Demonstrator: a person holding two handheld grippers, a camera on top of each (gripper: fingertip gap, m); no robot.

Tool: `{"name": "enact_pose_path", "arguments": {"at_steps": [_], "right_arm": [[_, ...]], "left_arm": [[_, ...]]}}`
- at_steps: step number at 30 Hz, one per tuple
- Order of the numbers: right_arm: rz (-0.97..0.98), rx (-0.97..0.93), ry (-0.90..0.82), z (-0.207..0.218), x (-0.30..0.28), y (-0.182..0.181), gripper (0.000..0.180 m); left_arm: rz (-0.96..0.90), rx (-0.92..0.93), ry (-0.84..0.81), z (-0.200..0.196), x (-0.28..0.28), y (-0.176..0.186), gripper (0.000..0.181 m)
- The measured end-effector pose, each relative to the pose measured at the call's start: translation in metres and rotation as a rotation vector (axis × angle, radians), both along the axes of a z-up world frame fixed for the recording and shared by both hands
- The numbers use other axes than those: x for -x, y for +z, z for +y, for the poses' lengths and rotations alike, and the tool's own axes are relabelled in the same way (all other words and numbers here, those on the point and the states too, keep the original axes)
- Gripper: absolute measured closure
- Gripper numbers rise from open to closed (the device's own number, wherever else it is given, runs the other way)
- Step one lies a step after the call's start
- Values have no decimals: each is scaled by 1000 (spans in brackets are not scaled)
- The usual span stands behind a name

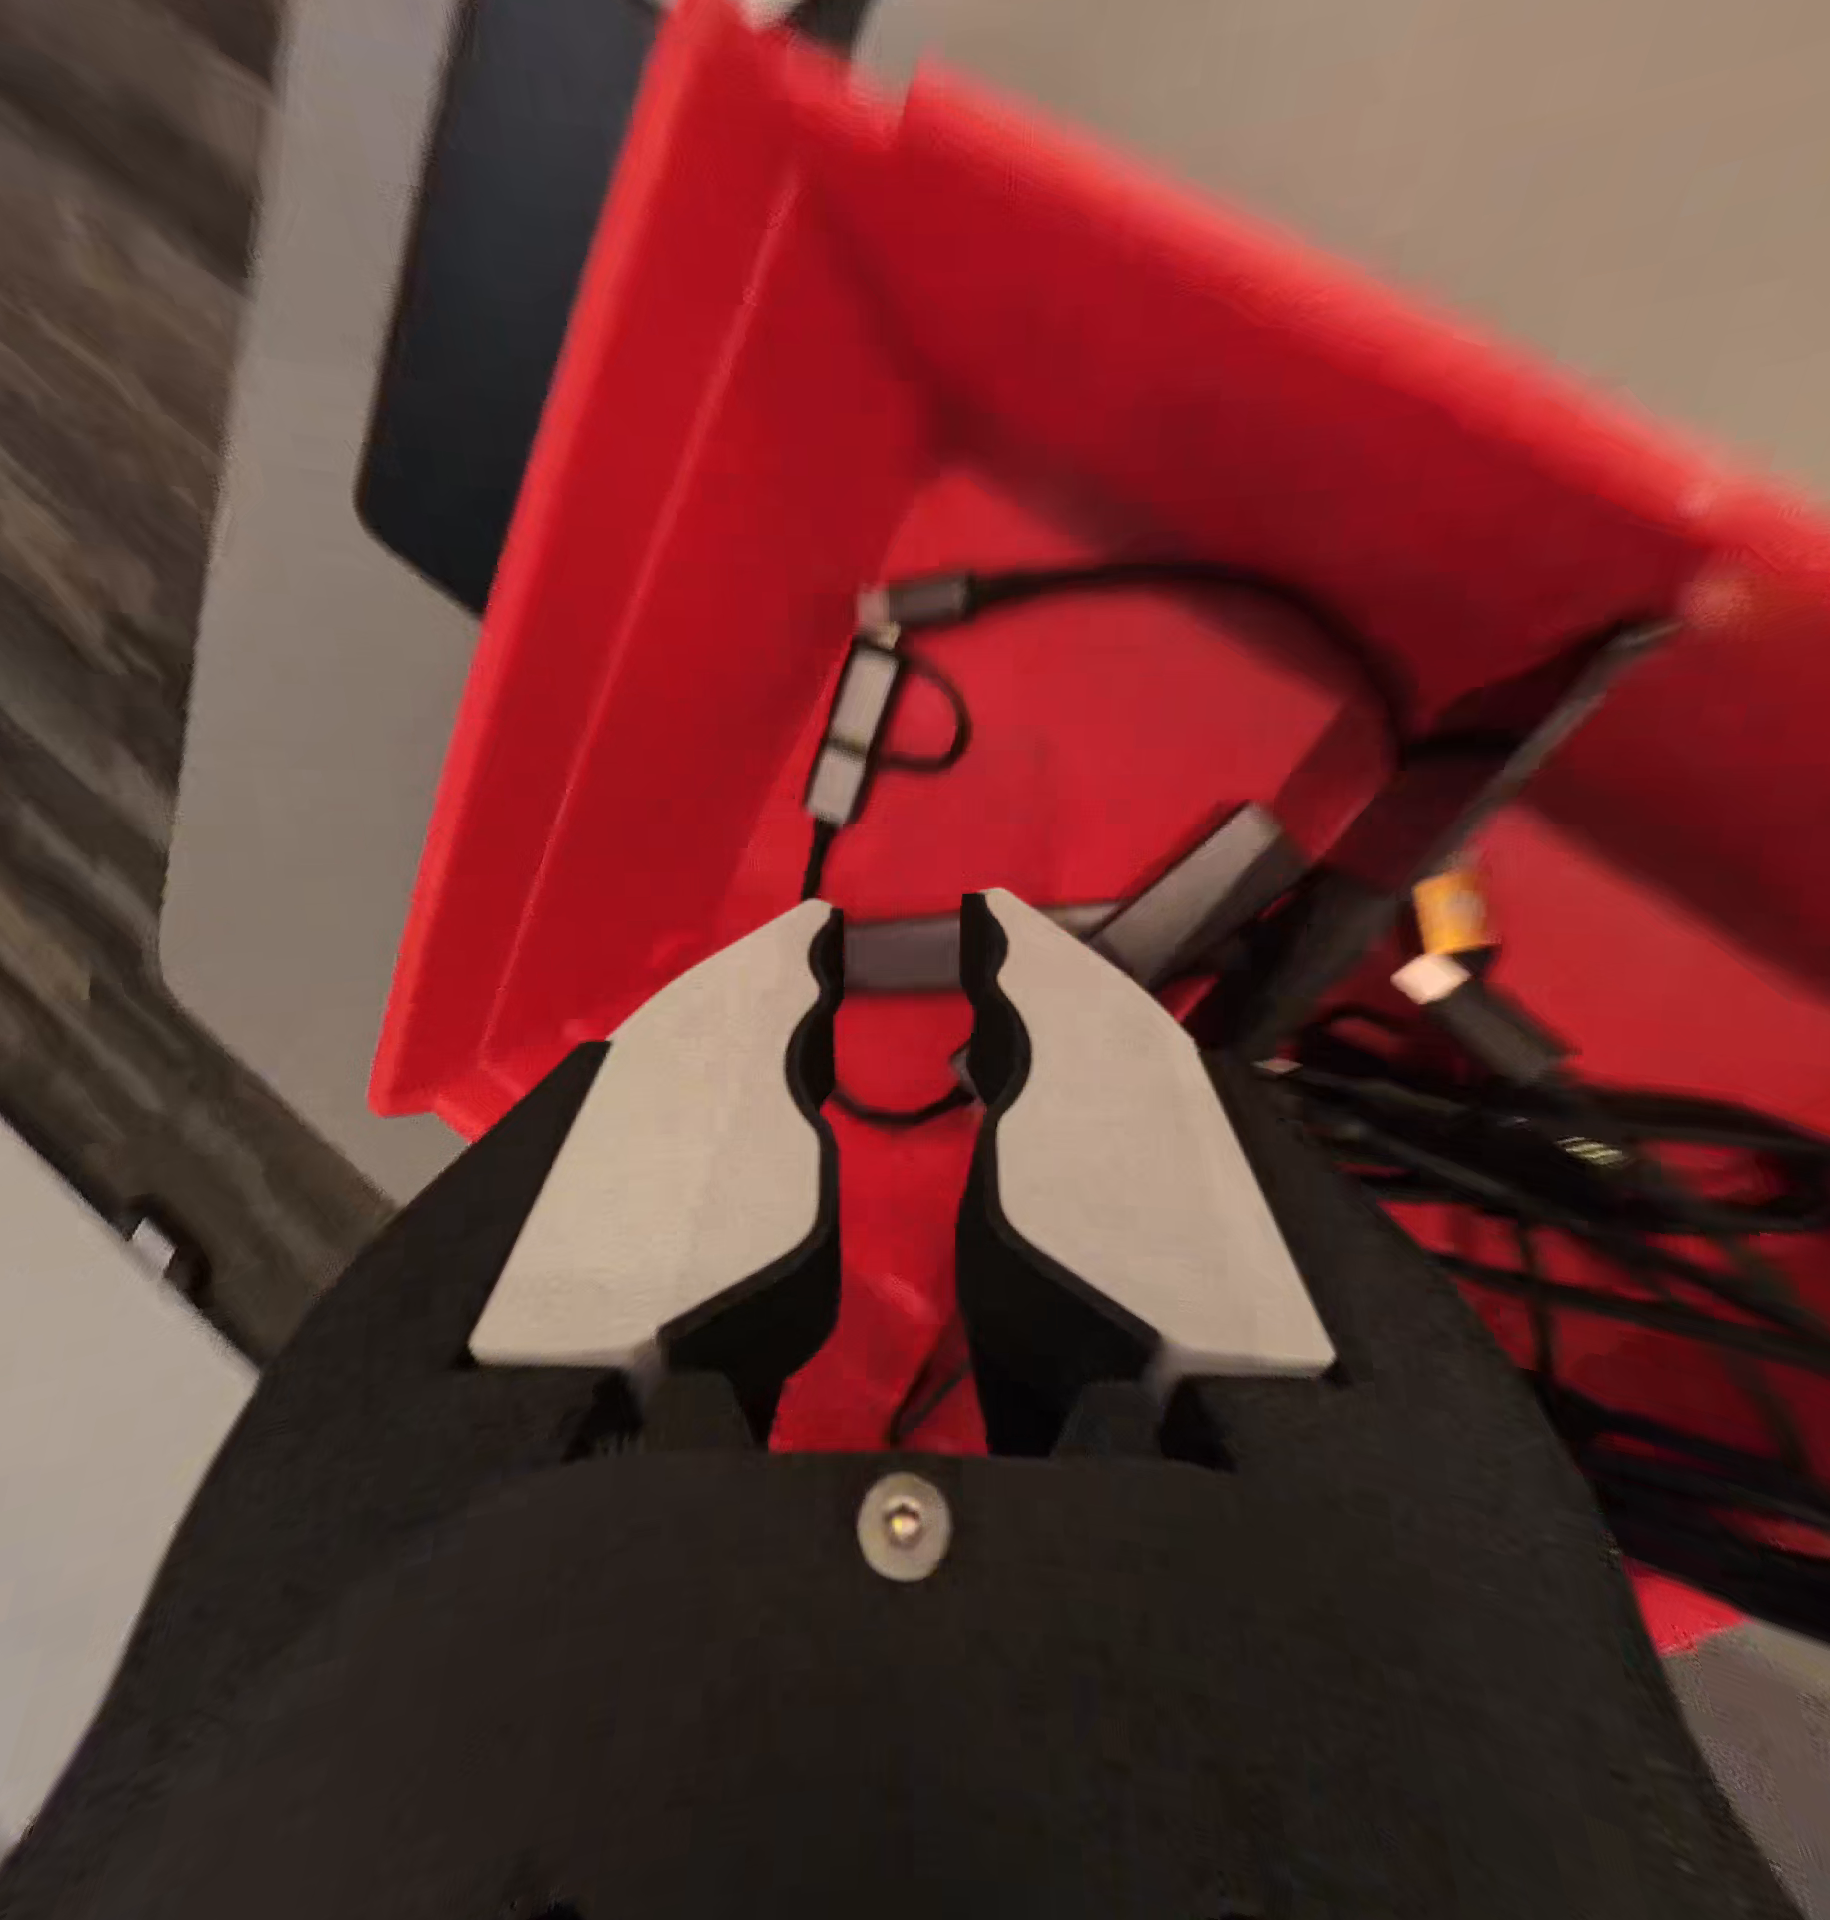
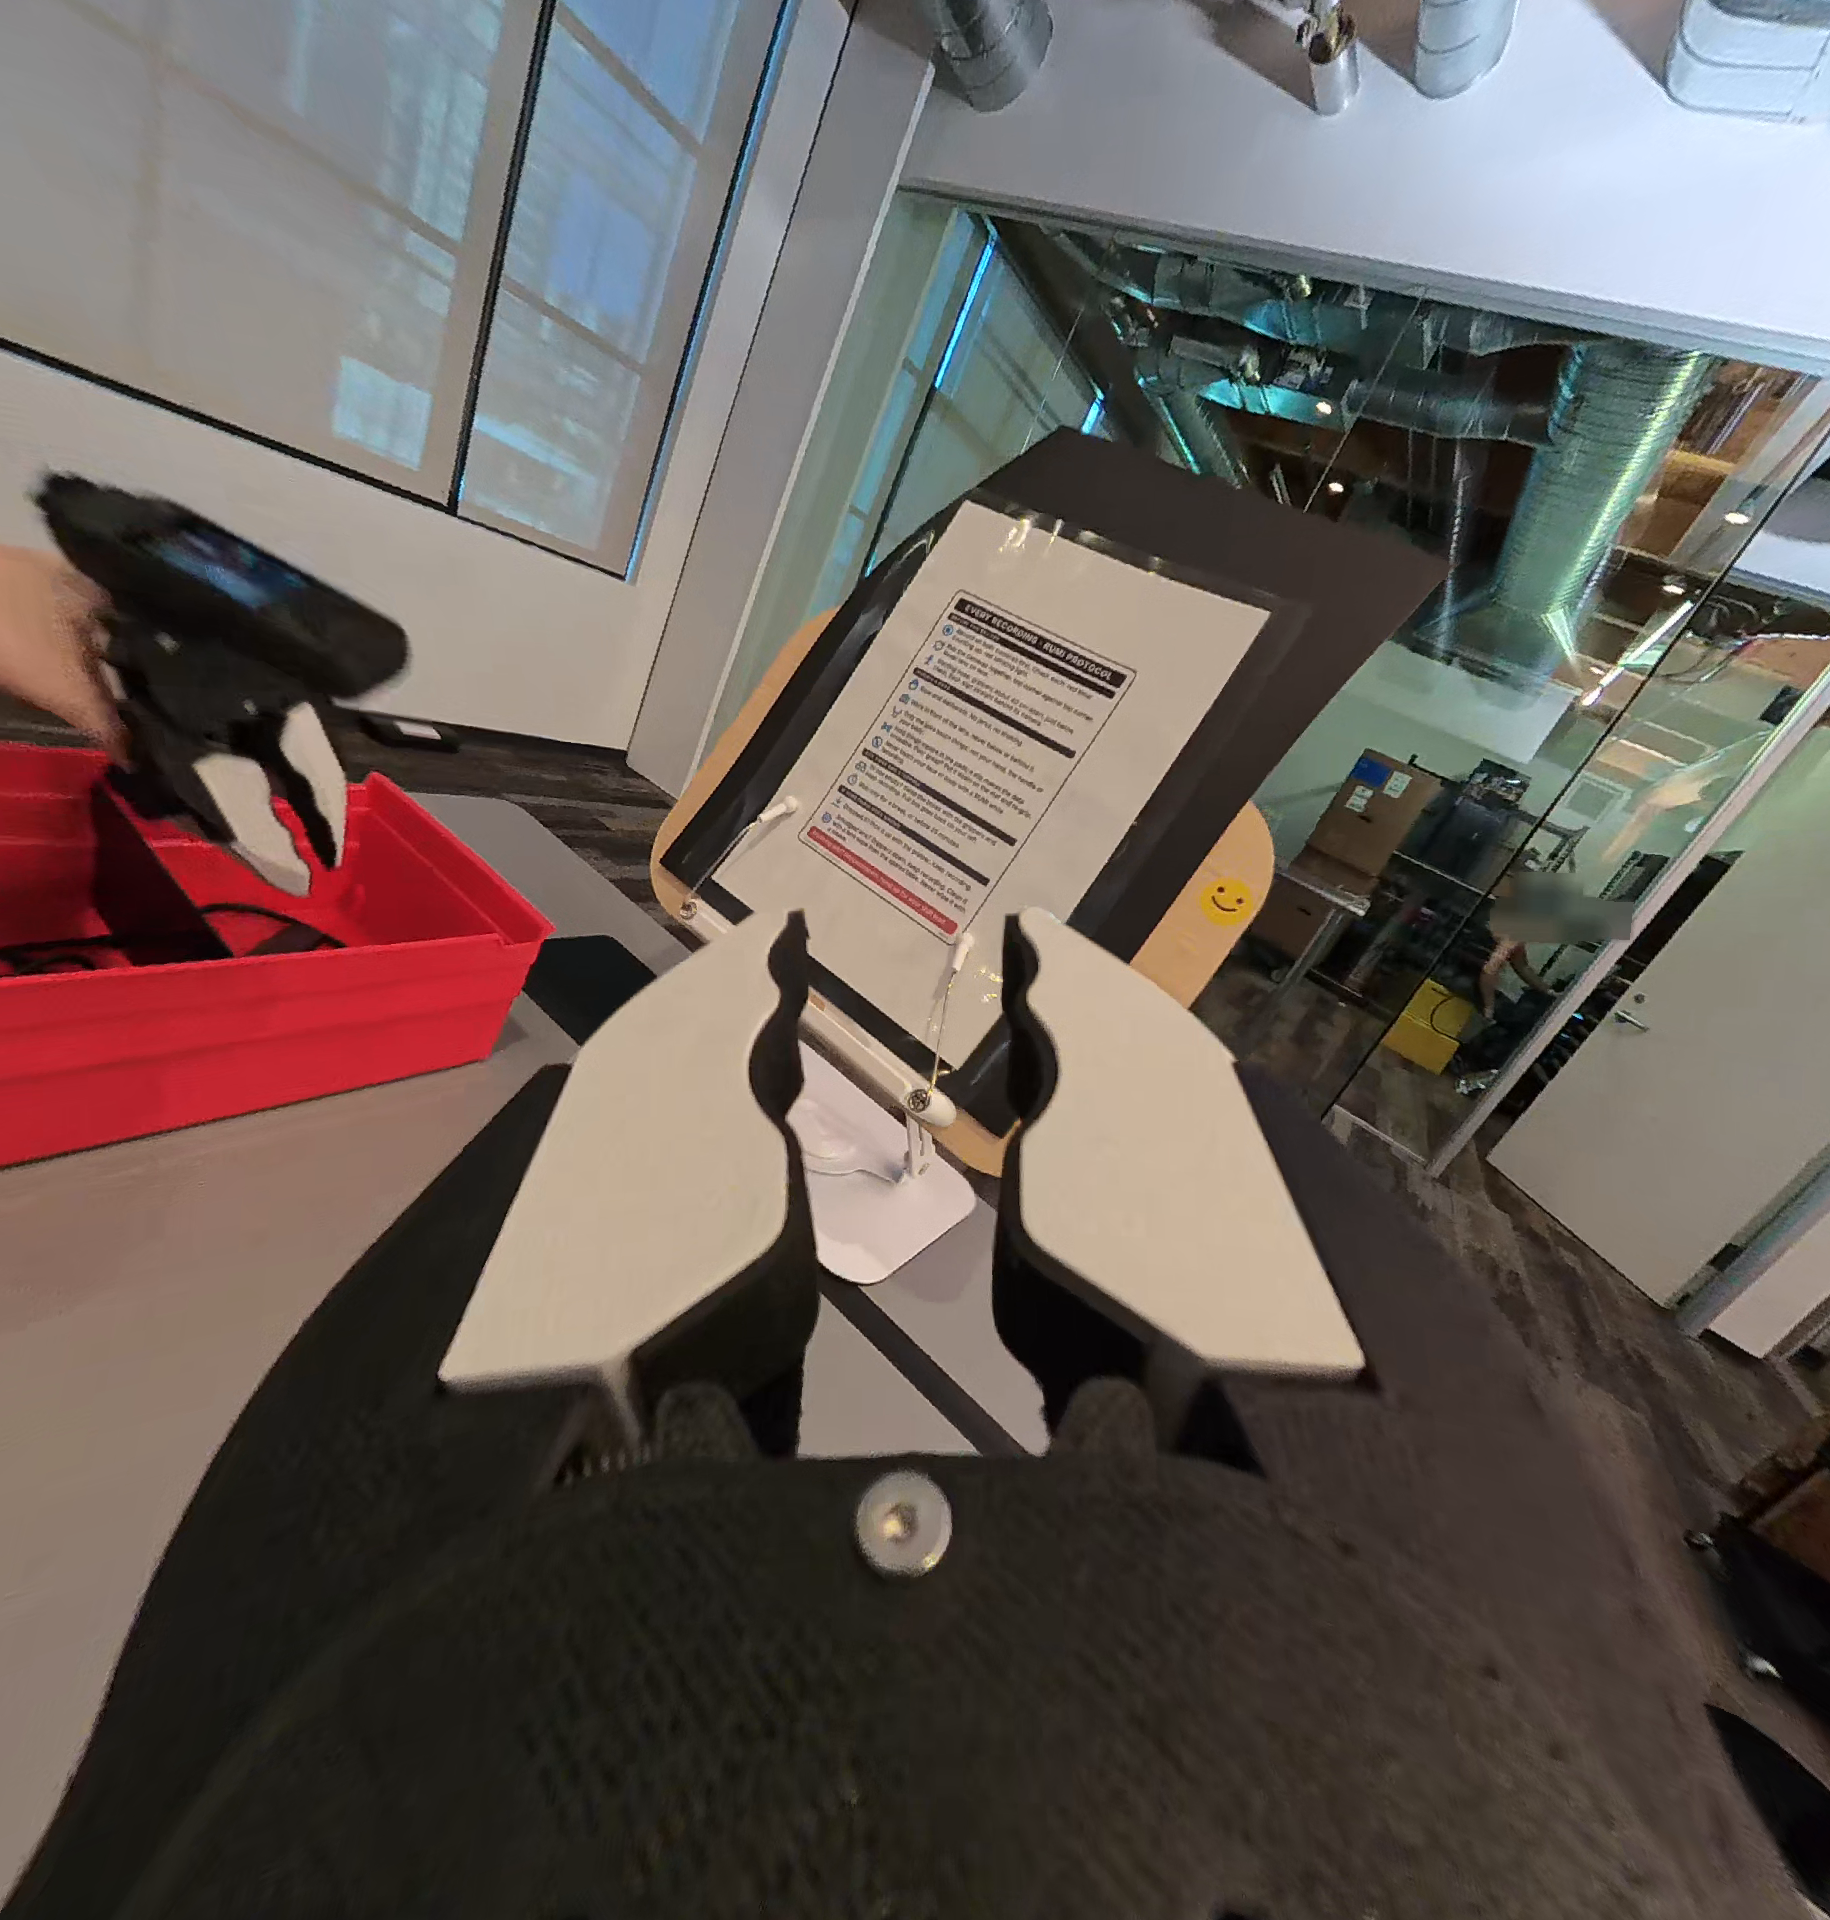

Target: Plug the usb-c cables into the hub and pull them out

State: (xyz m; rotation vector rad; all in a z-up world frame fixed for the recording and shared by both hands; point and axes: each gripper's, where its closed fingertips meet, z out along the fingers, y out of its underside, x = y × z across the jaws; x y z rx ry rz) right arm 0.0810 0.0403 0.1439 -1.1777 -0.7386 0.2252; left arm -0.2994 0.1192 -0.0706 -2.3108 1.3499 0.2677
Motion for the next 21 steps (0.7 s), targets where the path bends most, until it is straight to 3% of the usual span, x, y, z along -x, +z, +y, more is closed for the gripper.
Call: {"name": "enact_pose_path", "arguments": {"at_steps": [3,7,10,14,21], "right_arm": [[32,3,21,0,-2,3,143],[56,11,24,2,-9,5,144],[76,10,28,1,-13,7,145],[103,13,53,-1,-15,8,146],[53,78,36,14,-14,-11,146]], "left_arm": [[197,141,38,7,34,-23,155],[288,276,54,5,52,-43,156],[313,304,-31,4,54,-51,150],[492,233,-259,5,63,-47,157],[644,263,-464,4,66,-44,138]]}}
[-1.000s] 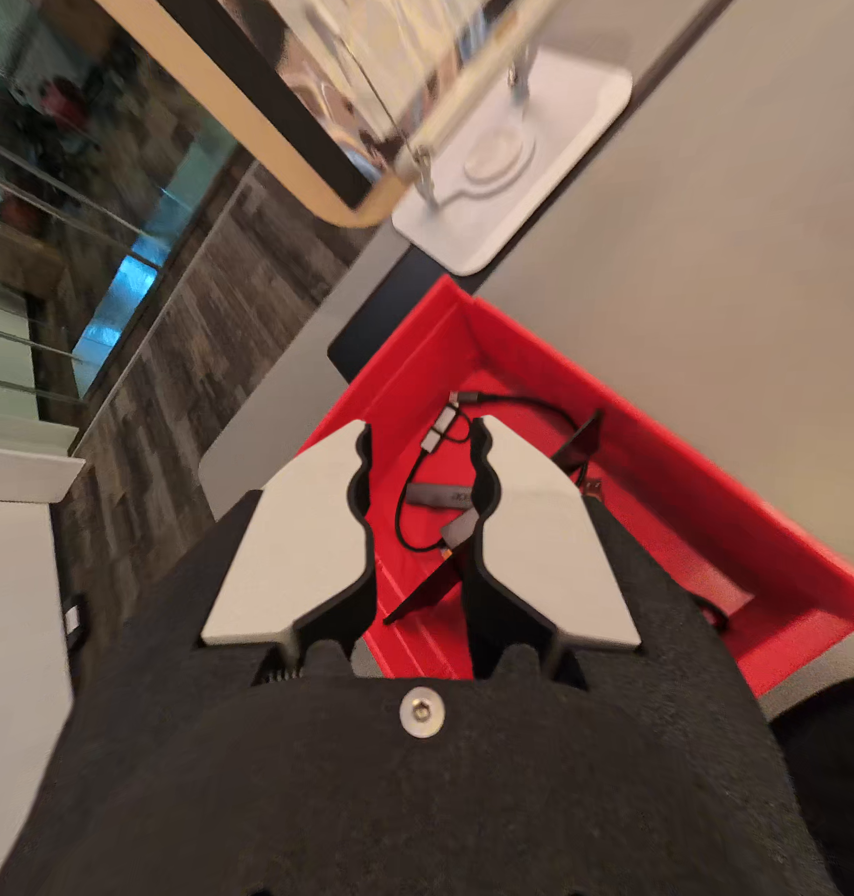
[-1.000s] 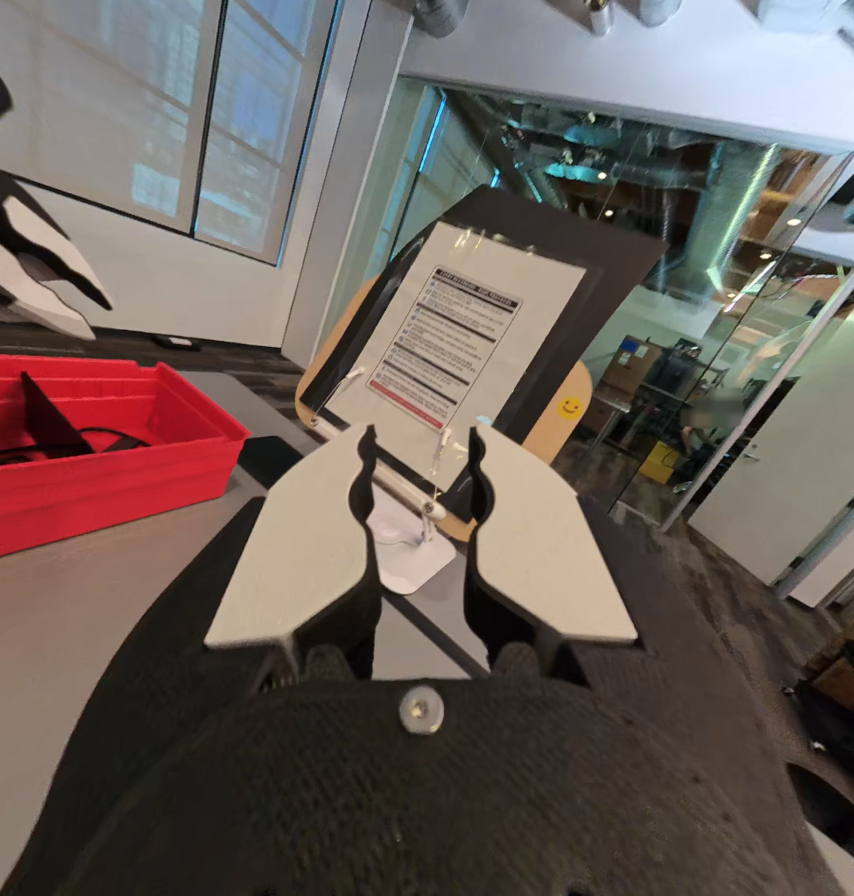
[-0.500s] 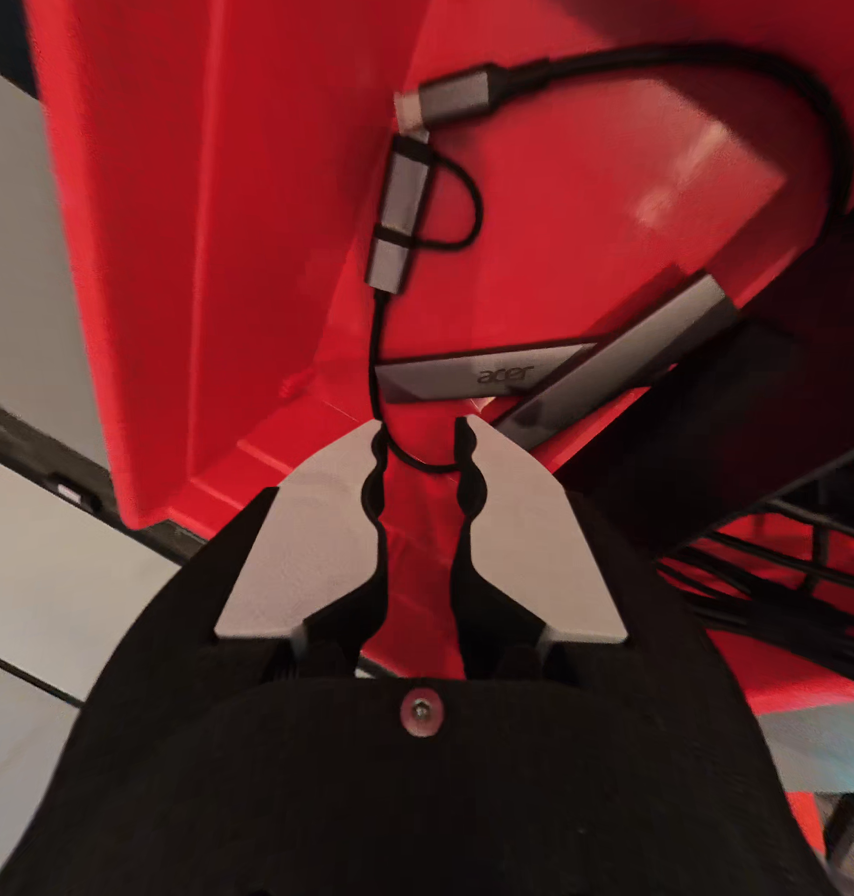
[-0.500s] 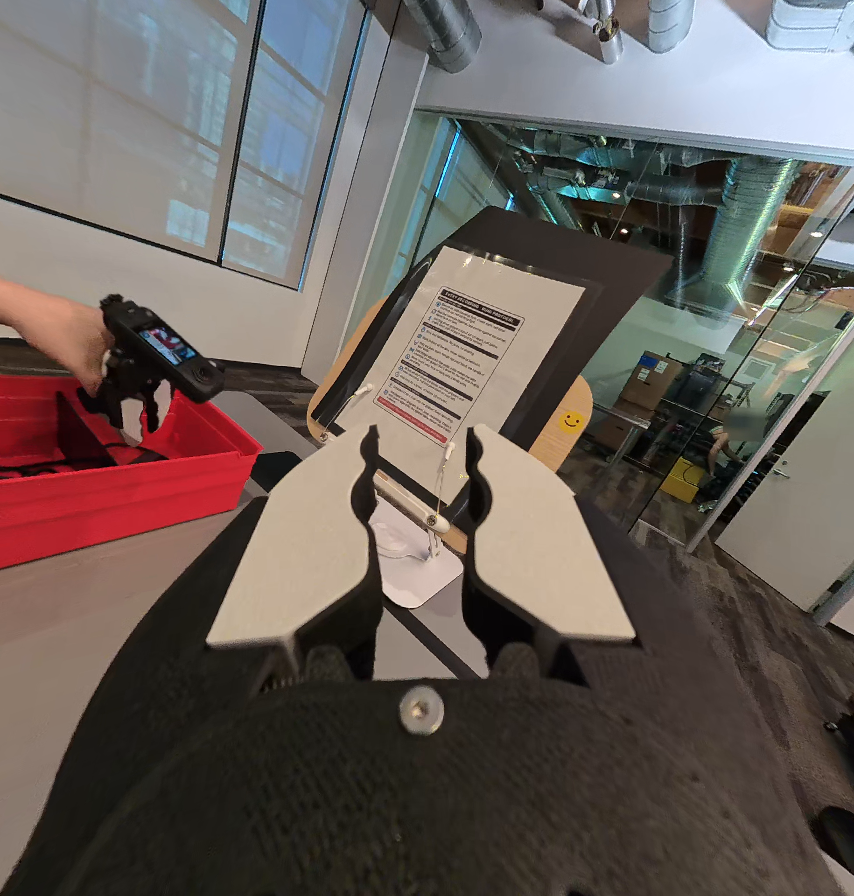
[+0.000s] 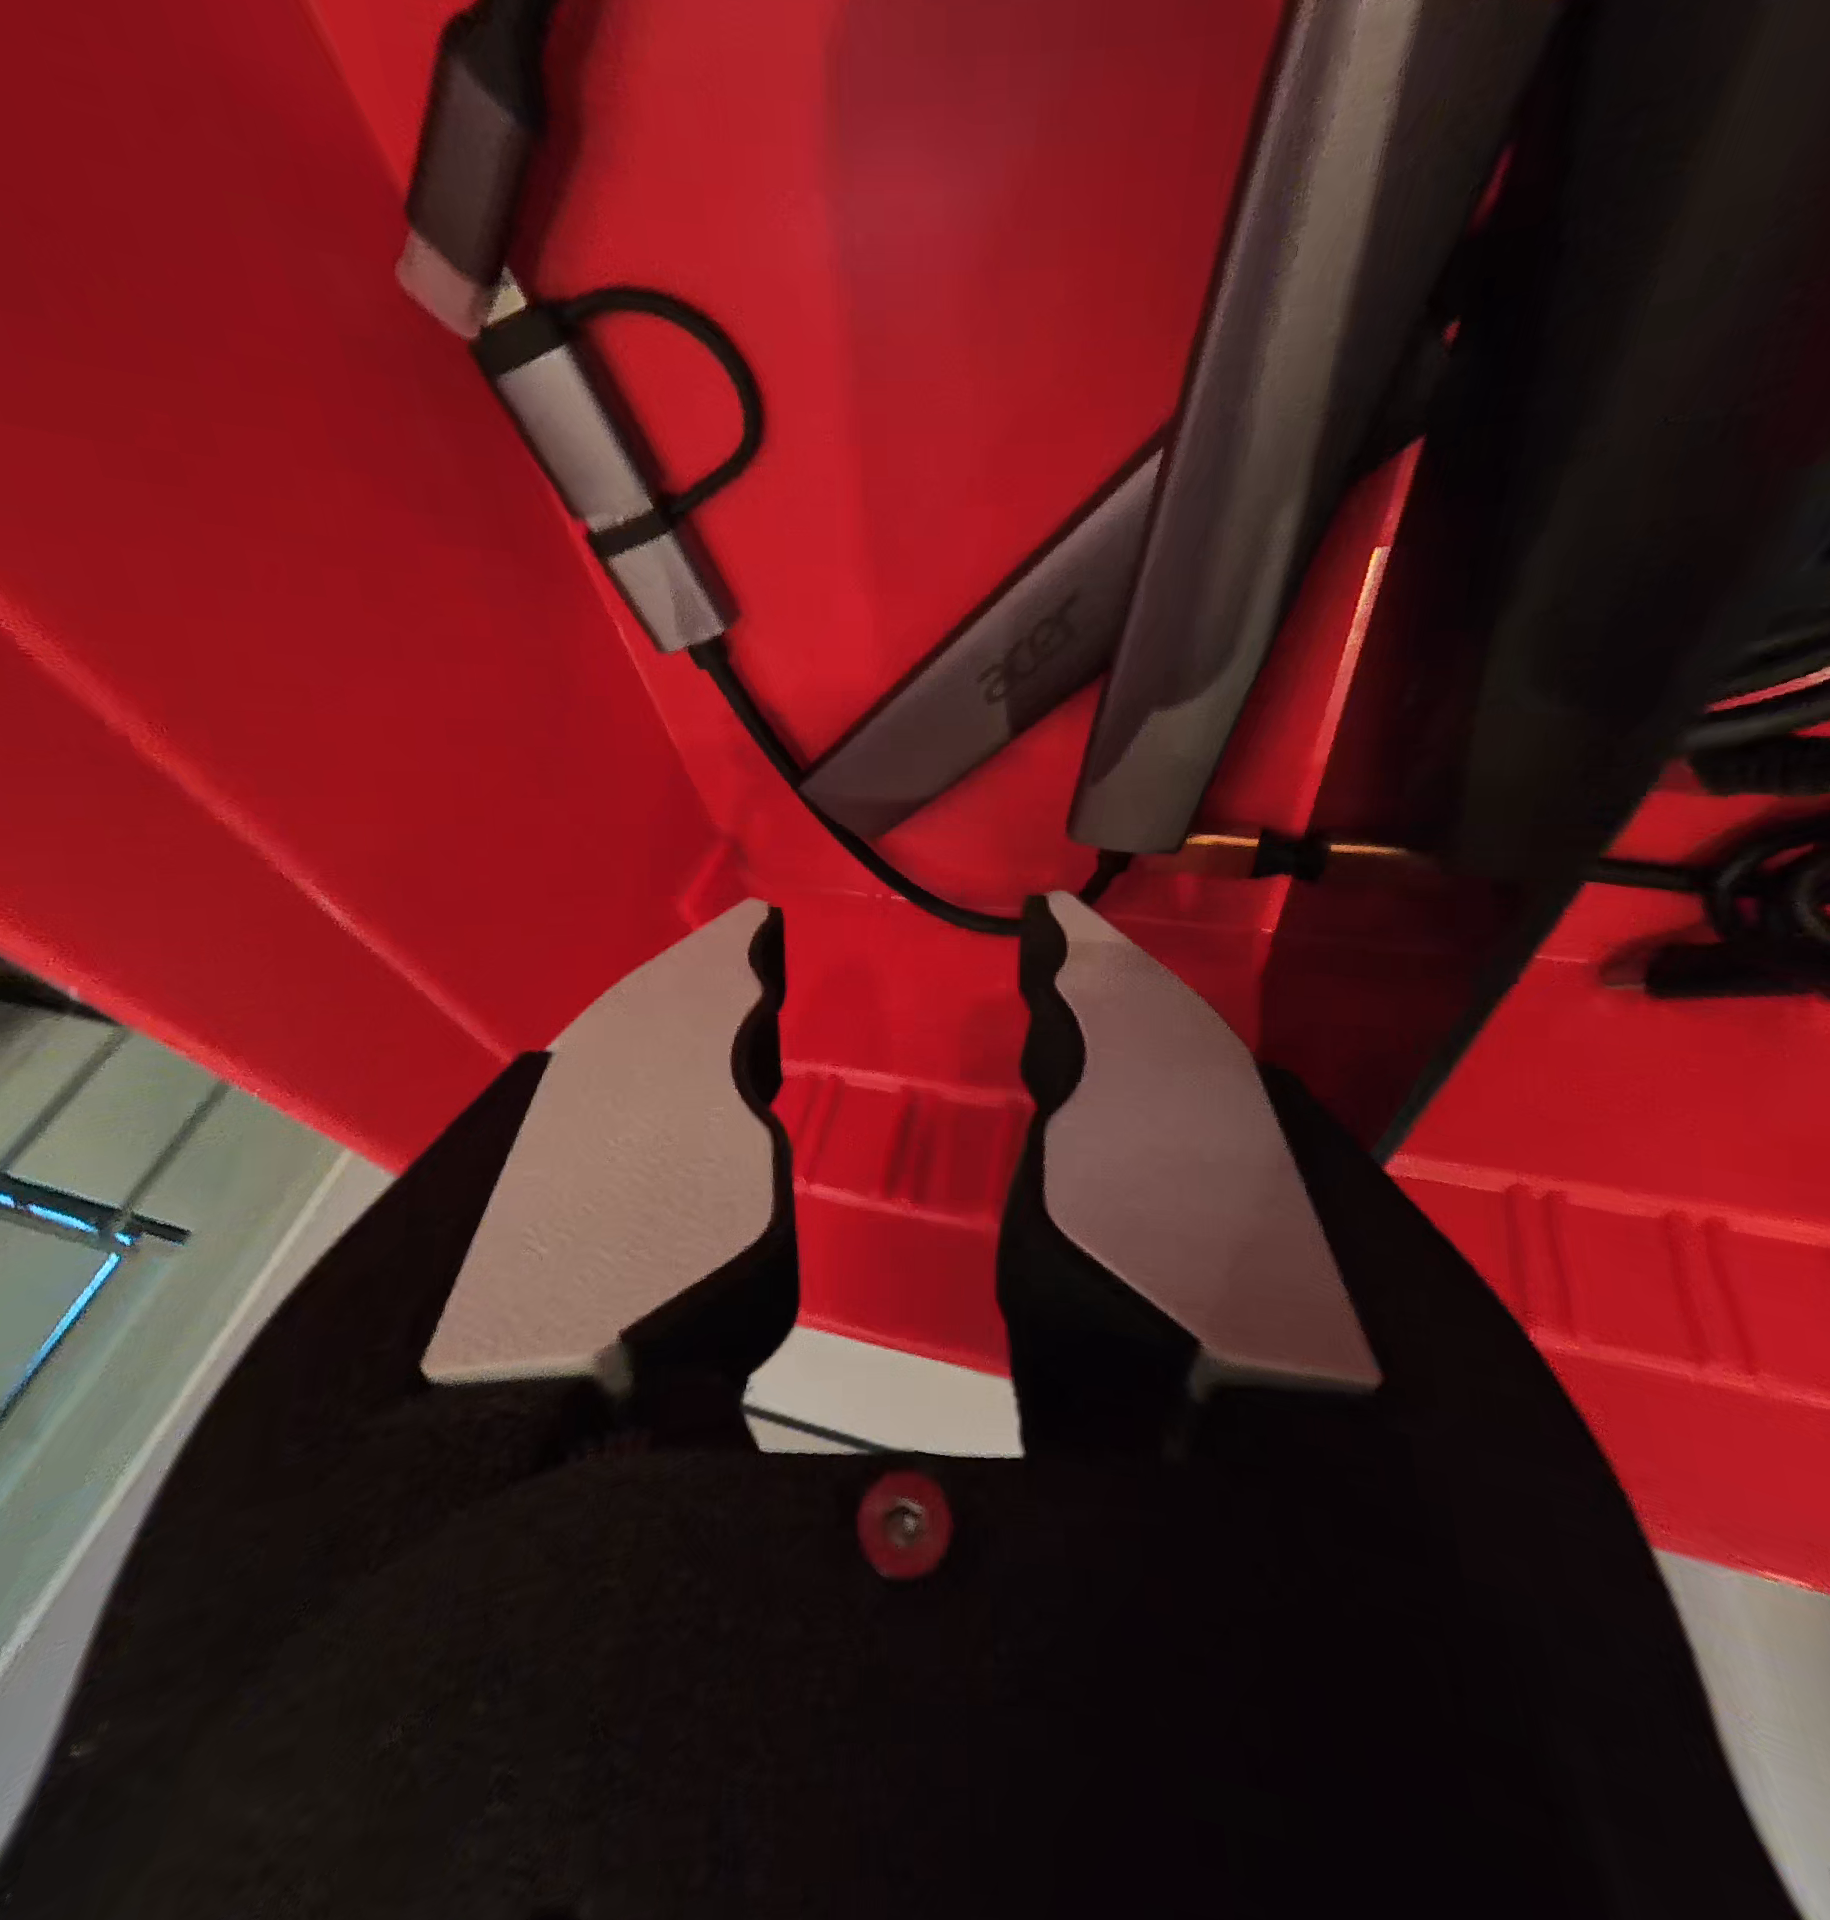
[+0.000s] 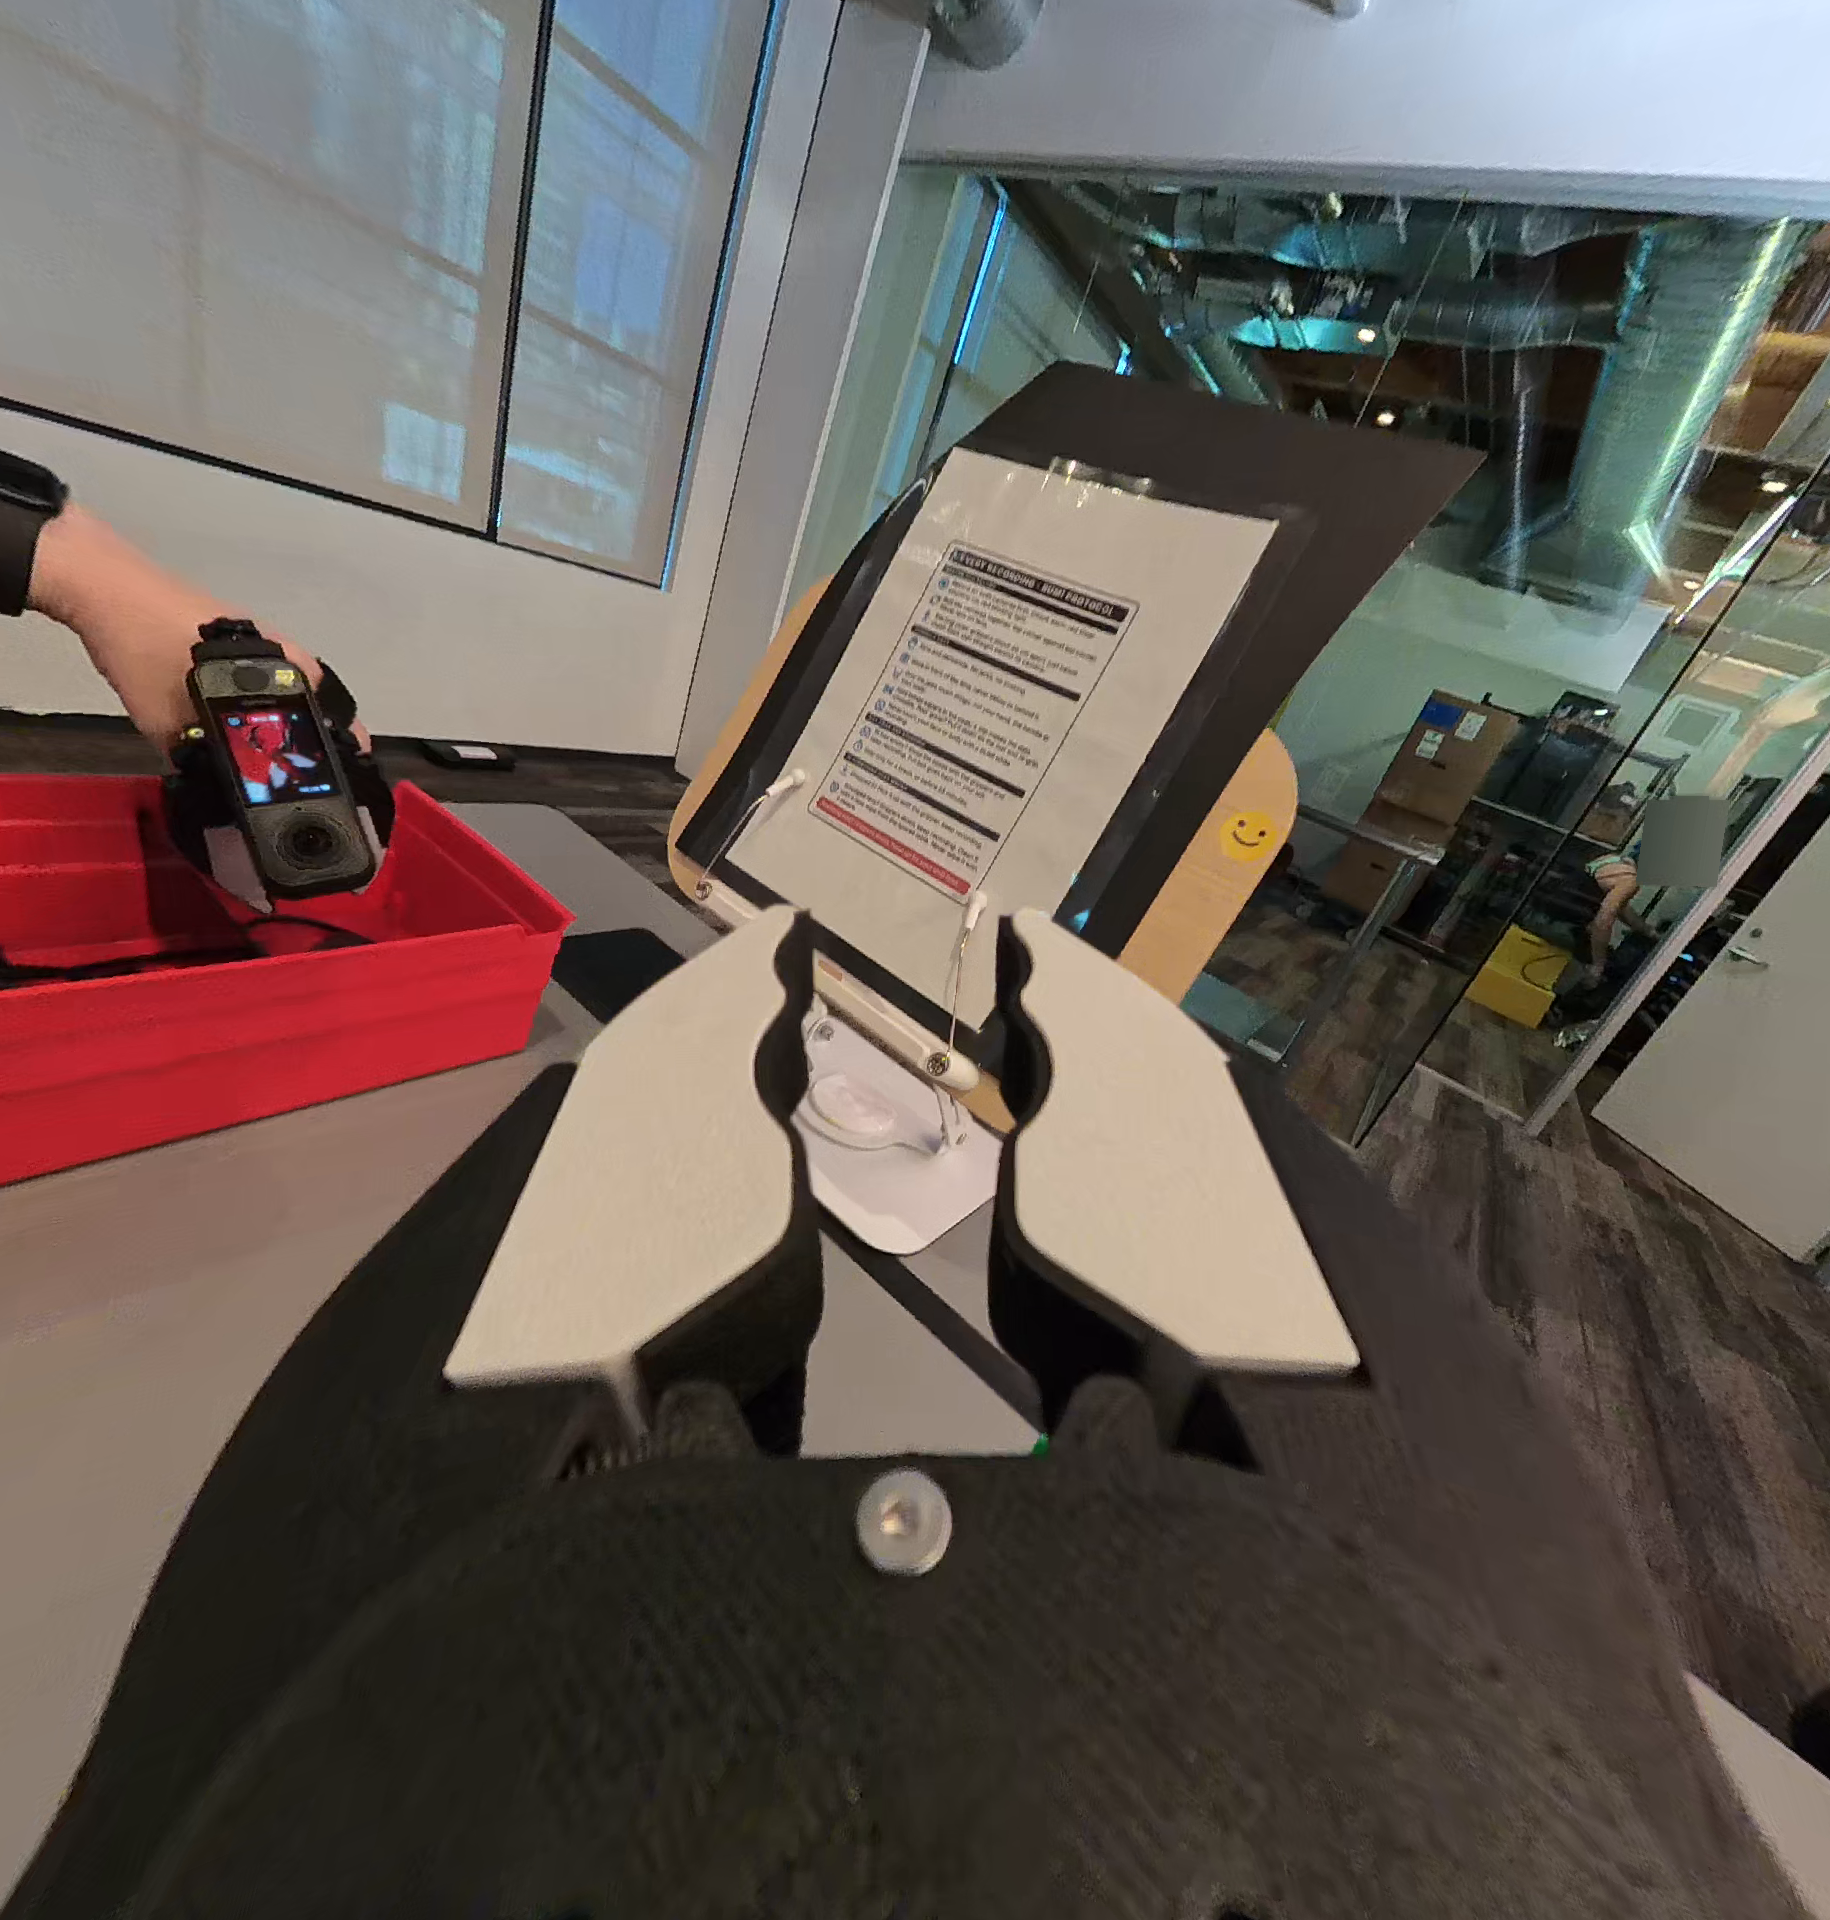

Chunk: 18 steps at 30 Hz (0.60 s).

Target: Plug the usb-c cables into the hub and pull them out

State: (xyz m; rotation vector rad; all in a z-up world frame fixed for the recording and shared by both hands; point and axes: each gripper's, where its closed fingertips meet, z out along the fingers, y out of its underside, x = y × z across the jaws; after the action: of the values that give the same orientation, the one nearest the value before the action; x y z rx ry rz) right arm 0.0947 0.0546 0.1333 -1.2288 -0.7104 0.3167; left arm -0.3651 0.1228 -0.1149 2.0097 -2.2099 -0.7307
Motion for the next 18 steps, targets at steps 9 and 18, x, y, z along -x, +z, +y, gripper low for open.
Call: {"name": "enact_pose_path", "arguments": {"at_steps": [9,18], "right_arm": [[-42,65,75,5,21,-18,145],[-124,134,99,15,38,-44,145]], "left_arm": [[-6,71,-222,10,1,-25,138],[9,194,-302,15,0,-37,131]]}}
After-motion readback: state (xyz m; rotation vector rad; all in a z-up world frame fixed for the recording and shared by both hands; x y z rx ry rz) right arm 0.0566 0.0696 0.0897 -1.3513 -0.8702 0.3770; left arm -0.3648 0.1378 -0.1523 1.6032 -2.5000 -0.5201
